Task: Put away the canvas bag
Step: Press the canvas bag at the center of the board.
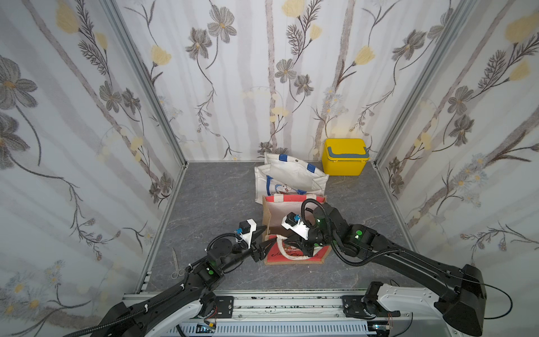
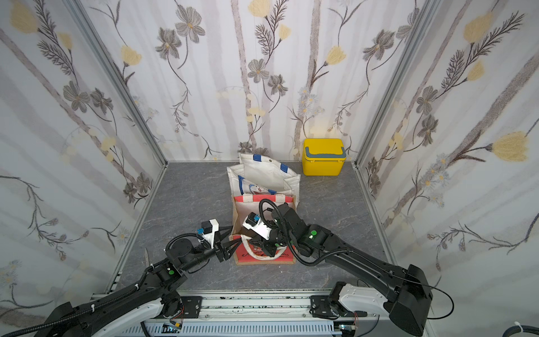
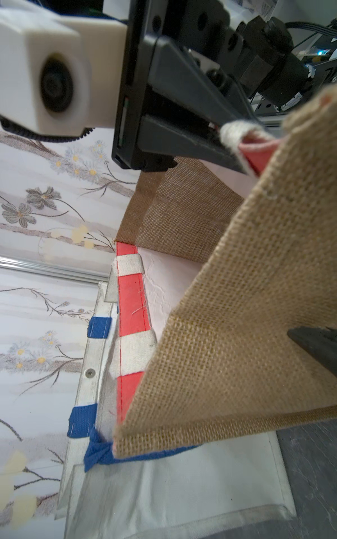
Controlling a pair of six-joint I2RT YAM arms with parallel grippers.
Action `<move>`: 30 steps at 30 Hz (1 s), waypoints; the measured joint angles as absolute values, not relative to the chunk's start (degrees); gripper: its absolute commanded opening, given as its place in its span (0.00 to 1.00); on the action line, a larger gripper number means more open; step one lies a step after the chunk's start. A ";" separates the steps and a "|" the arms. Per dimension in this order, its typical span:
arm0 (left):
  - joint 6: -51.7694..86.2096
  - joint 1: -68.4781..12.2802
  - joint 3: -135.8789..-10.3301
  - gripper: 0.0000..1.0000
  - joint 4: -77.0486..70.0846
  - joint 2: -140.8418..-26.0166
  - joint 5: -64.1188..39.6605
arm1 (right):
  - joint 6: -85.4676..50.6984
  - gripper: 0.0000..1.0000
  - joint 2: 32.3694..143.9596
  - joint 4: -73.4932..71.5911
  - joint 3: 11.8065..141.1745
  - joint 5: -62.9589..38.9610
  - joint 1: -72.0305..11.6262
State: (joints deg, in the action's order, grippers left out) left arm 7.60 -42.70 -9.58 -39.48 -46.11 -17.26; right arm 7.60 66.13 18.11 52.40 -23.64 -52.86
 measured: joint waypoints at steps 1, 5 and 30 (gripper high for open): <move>7.49 -42.70 -9.87 0.40 -39.92 -46.72 -18.09 | 7.66 0.27 65.91 18.37 52.40 -23.49 -52.86; 7.46 -42.70 -10.26 0.16 -40.12 -47.13 -19.75 | 8.25 0.43 65.23 19.03 52.40 -22.04 -52.82; 10.55 -42.65 -12.80 0.00 -38.06 -48.93 -24.45 | 23.20 0.88 75.20 21.63 66.17 -13.28 -52.80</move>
